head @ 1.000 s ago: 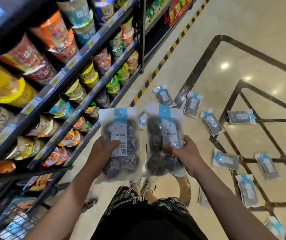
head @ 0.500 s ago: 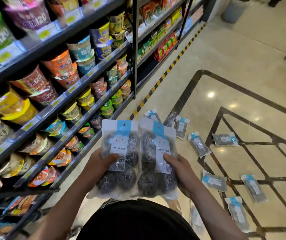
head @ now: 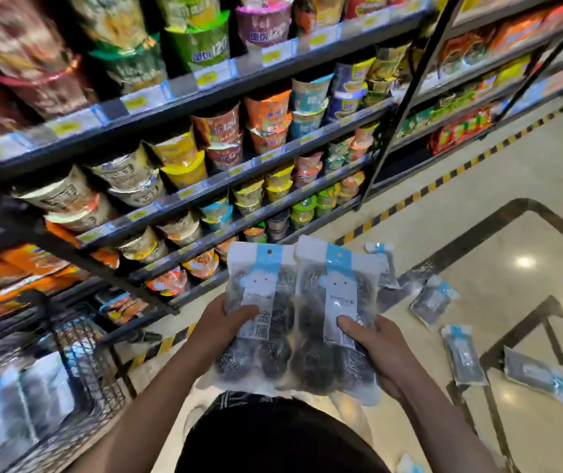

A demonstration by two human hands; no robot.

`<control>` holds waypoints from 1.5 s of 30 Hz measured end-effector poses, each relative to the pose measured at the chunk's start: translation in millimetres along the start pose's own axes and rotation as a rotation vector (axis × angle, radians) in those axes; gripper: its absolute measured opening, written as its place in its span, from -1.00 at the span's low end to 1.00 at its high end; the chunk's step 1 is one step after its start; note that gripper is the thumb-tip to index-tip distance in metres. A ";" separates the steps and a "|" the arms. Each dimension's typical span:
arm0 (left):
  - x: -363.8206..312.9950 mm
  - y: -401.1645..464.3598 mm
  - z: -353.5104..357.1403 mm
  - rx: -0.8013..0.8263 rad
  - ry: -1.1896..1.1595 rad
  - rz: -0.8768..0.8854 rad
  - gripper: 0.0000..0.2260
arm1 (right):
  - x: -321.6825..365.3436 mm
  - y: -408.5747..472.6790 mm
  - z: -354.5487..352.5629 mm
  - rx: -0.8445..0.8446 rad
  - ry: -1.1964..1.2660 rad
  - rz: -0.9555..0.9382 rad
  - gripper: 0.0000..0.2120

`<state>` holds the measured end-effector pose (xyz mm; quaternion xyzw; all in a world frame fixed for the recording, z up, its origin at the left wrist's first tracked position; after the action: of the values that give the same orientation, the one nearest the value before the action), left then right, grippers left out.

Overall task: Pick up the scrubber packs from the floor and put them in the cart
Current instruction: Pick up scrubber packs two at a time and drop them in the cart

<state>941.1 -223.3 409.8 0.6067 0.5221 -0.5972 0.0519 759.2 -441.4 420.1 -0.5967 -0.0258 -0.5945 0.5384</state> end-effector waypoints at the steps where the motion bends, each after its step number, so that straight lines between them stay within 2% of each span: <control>1: 4.9 -6.1 -10.0 -0.023 -0.021 -0.003 -0.87 | -2.4 1.8 11.6 0.015 -0.014 0.012 -0.73; 5: 34.4 -41.7 -60.6 -0.147 -0.123 -0.017 -0.79 | -18.8 6.2 69.8 0.110 -0.109 0.058 -0.76; 11: 116.3 -114.9 -150.8 -0.332 -0.247 -0.089 -0.87 | -69.6 -1.2 187.1 0.322 -0.267 0.107 -0.74; 13: 148.3 -142.6 -181.9 -0.379 -0.302 -0.126 -0.75 | -92.4 -8.5 229.7 0.387 -0.303 0.101 -0.59; 15: 190.3 -169.3 -215.1 -0.446 -0.333 -0.172 -0.49 | -119.1 -18.8 270.8 0.451 -0.348 0.109 -0.26; 16: 214.6 -181.4 -231.3 -0.488 -0.340 -0.194 -0.34 | -133.5 -25.2 290.1 0.483 -0.363 0.119 -0.18; 17: 234.2 -195.6 -247.2 -0.527 -0.341 -0.217 -0.25 | -147.4 -31.1 308.8 0.512 -0.380 0.123 -0.20; 18: 252.8 -207.8 -261.2 -0.546 -0.365 -0.231 -0.28 | -161.1 -37.9 327.9 0.537 -0.391 0.129 -0.25; 20: 280.1 -236.6 -287.8 -0.585 -0.411 -0.253 -0.58 | -189.5 -50.5 362.8 0.563 -0.401 0.148 -0.25; 21: 293.8 -249.2 -300.5 -0.607 -0.432 -0.273 -0.70 | -203.6 -55.7 379.5 0.575 -0.405 0.160 -0.30; 22: 304.7 -262.5 -312.4 -0.622 -0.455 -0.296 -0.76 | -216.7 -60.6 395.2 0.581 -0.410 0.167 -0.45; 23: 318.8 -273.0 -323.4 -0.637 -0.463 -0.300 -0.75 | -228.8 -66.2 409.7 0.584 -0.423 0.177 -0.61; 25: 342.0 -292.8 -344.6 -0.666 -0.491 -0.292 -0.52 | -249.9 -76.6 434.3 0.573 -0.444 0.193 -0.75; 27: 365.9 -308.1 -362.6 -0.691 -0.531 -0.283 -0.29 | -267.1 -84.1 455.9 0.572 -0.456 0.202 -0.72; 29: 382.6 -318.9 -376.1 -0.709 -0.567 -0.291 -0.25 | -281.8 -90.4 474.8 0.584 -0.475 0.225 -0.69; 33: 395.9 -333.7 -399.2 -0.781 -0.554 -0.329 -0.32 | -298.3 -93.2 503.8 0.632 -0.533 0.241 -0.76; 37: 402.3 -336.7 -410.1 -0.836 -0.517 -0.386 -0.79 | -309.3 -81.6 523.1 0.645 -0.564 0.257 -0.79; 45: 402.9 -320.0 -428.5 -0.822 -0.470 -0.453 -0.79 | -316.4 -51.5 546.5 0.641 -0.535 0.269 -0.78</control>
<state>901.6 444.9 396.0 0.2576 0.8057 -0.4593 0.2711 1004.9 140.8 374.9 -0.5307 -0.2697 -0.3057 0.7431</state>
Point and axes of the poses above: each hand's wrist, its own y-axis towards the middle knuckle, its own z-axis out of the palm, x = y × z, the point moved 8 cm from there along y, towards the middle knuckle, and after that the axes turned 11 degrees about y, right-handed, at the moved point
